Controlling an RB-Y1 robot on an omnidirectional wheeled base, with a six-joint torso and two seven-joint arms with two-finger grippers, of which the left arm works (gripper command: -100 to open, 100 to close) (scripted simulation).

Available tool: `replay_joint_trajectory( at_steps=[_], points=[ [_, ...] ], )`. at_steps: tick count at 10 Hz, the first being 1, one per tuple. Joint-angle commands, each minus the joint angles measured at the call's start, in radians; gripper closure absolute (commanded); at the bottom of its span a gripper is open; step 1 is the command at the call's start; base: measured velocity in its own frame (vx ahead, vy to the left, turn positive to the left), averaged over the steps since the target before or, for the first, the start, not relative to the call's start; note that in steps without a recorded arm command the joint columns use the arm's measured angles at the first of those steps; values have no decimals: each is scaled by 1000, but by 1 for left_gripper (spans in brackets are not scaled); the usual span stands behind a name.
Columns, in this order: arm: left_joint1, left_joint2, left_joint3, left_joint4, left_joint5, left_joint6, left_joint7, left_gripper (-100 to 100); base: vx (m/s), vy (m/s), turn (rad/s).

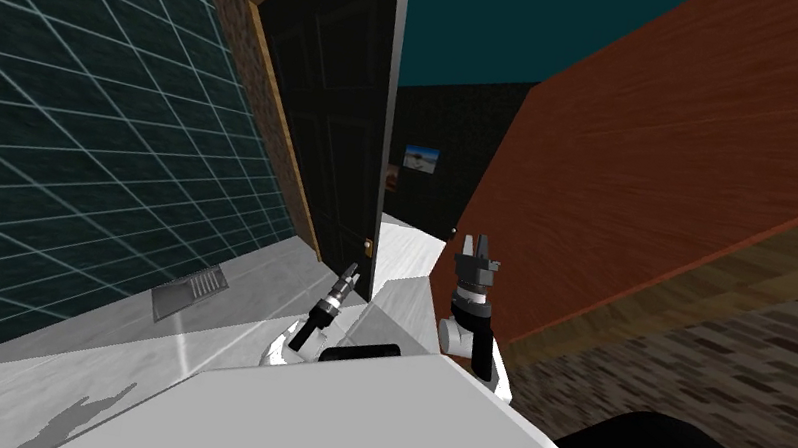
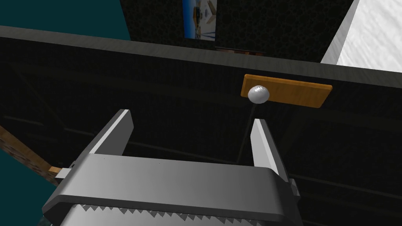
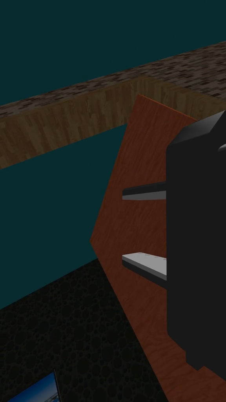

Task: Push the door open

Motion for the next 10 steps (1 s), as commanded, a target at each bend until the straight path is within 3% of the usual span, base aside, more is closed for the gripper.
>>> replay_joint_trajectory(
  at_steps=[1, 10],
  points=[
    [-21, -2, -11, 49, -1, -14, 2, -100, 81, 88, -26],
    [-117, -9, -69, 269, -8, -75, 16, -100, 93, 87, -24]
  ],
)
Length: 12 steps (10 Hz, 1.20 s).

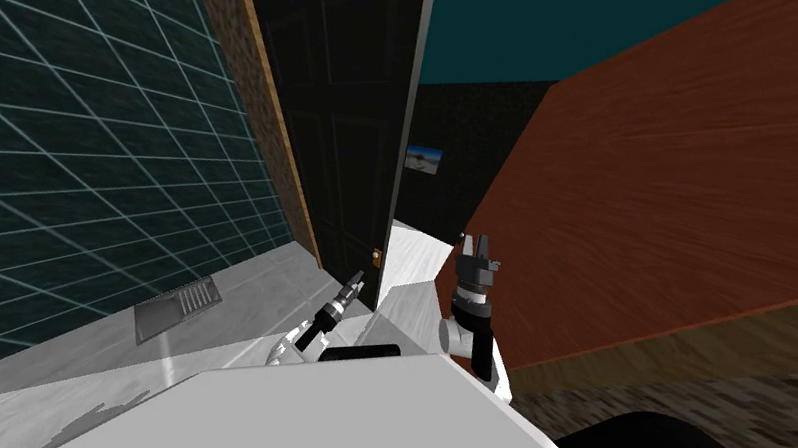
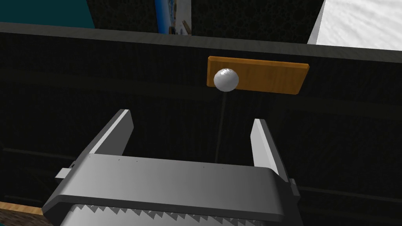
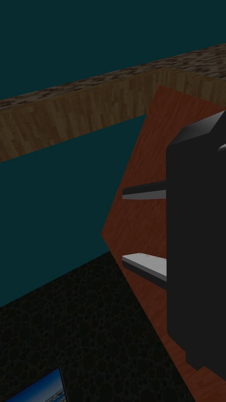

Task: Push the door open

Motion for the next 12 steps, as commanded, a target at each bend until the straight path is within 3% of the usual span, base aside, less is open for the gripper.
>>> replay_joint_trajectory(
  at_steps=[1, 4, 6, 7, 12],
  points=[
    [-12, 0, -9, 30, -1, -8, 3, -100, 86, 88, -17],
    [-47, -5, -30, 109, -4, -30, 8, -100, 128, 87, -23],
    [-57, -7, -36, 133, -4, -37, 9, -100, 79, 71, -12],
    [-52, -6, -34, 122, -4, -33, 9, -100, 36, 30, -4],
    [-57, -17, -19, 138, 3, -32, -6, -100, 172, -97, -36]
  ],
)
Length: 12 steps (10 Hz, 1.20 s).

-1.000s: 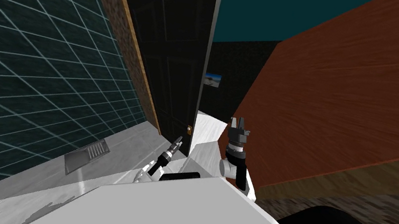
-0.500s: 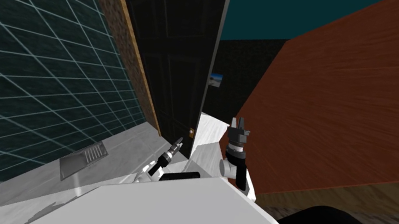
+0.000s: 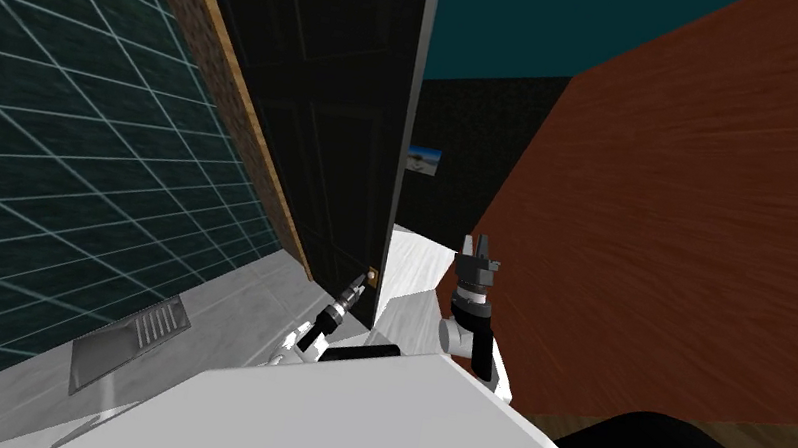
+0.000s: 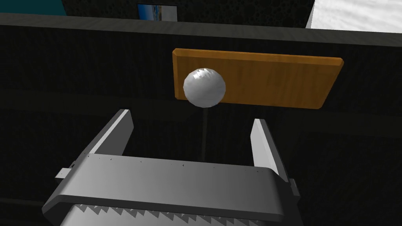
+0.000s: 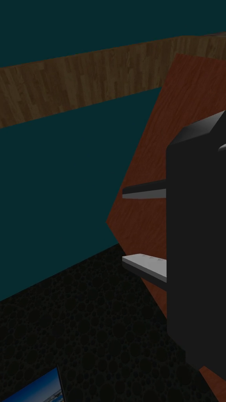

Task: Push the door open

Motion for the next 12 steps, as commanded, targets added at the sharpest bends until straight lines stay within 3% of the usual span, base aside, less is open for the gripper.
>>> replay_joint_trajectory(
  at_steps=[1, 3, 4, 5, 10, 12],
  points=[
    [-2, -7, 5, 6, 2, 0, -5, -100, 176, -118, -34],
    [-3, -17, 10, 11, 5, 2, -11, -100, 176, -105, -24],
    [1, -13, 8, 7, 3, 1, -9, -100, 63, -42, 11],
    [1, -13, 8, 7, 3, 1, -9, 100, -13, 6, -6],
    [1, -13, 8, 7, 3, 1, -9, 100, -10, 7, -2],
    [1, -5, 30, 13, 12, 4, -27, 100, 105, -74, 30]
  ],
)
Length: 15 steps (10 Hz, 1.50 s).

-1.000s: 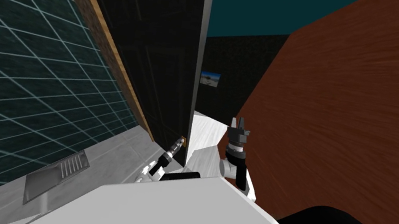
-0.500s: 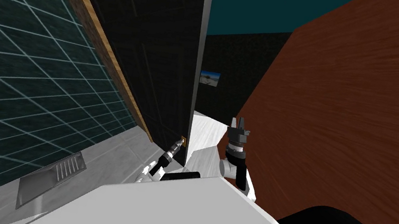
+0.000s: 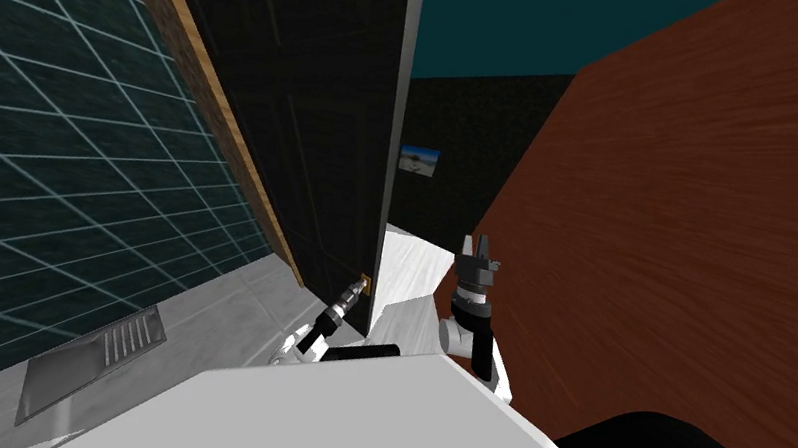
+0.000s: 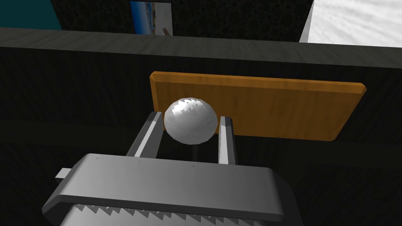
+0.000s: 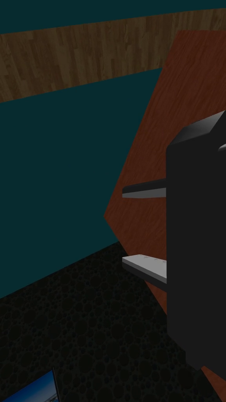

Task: Push the door open

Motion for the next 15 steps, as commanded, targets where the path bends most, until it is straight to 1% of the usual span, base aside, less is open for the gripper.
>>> replay_joint_trajectory(
  at_steps=[1, 4, 5, 7, 8, 12, 15],
  points=[
    [-4, 8, 18, -12, 7, 1, -10, 100, 139, -98, 34],
    [-5, 12, 56, -6, 23, 3, -38, 100, 170, -130, 45],
    [-6, 13, 63, -5, 26, 3, -44, 100, 173, -101, 60],
    [-7, 12, 95, 0, 39, 4, -68, 100, 175, -112, 72],
    [9, 15, 78, -28, 33, 14, -55, -100, -68, -30, 71],
    [13, 11, 73, -34, 34, 15, -48, -100, -195, 34, 15],
    [19, -4, 67, -41, 34, 17, -39, -100, -238, 20, 36]
  ],
)
